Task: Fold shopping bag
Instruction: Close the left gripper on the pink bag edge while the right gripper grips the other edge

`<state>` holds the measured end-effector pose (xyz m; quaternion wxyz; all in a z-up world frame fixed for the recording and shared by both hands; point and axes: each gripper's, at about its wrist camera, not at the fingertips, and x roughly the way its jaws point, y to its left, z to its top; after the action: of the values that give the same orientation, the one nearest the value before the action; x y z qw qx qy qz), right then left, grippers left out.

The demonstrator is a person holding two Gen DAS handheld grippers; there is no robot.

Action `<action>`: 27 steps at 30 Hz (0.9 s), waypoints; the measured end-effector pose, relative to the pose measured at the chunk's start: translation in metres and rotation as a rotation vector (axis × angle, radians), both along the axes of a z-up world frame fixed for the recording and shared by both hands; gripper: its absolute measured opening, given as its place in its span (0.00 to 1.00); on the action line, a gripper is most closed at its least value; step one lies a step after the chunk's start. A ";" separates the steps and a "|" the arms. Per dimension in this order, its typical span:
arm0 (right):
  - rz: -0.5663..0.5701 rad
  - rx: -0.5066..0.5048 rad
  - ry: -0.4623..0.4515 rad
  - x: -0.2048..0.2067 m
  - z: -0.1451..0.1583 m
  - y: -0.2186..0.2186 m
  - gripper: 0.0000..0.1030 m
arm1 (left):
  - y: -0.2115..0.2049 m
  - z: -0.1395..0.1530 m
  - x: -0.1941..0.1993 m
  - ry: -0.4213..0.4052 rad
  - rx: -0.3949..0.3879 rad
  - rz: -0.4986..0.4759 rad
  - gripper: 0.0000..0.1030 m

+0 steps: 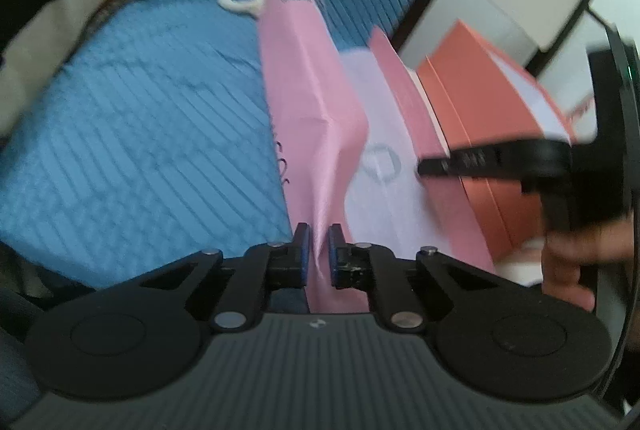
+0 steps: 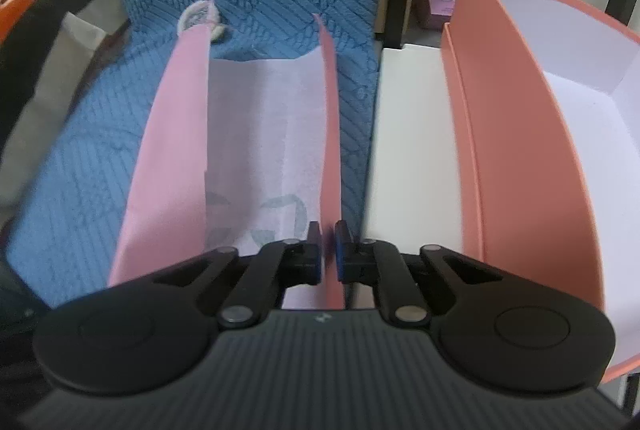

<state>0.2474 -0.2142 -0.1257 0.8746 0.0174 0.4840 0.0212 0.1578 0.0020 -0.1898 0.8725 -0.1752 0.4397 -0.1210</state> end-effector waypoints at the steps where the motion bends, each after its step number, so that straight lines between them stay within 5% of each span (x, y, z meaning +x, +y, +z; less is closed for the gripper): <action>1: 0.004 0.013 -0.002 0.000 0.001 0.001 0.06 | 0.007 0.002 0.001 -0.009 -0.007 0.014 0.10; 12: 0.011 0.113 -0.090 0.003 0.025 0.017 0.04 | 0.069 0.030 0.002 -0.144 -0.108 0.110 0.07; 22: 0.040 0.119 -0.196 -0.006 0.063 0.035 0.04 | 0.090 0.056 -0.007 -0.242 -0.110 0.130 0.07; 27: 0.063 0.124 -0.208 0.007 0.064 0.038 0.04 | 0.100 0.040 0.015 -0.194 -0.107 0.146 0.07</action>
<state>0.2545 -0.1757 -0.0620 0.9163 0.0536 0.3888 0.0803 0.1725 0.1019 -0.1496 0.9068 -0.2405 0.3325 -0.0968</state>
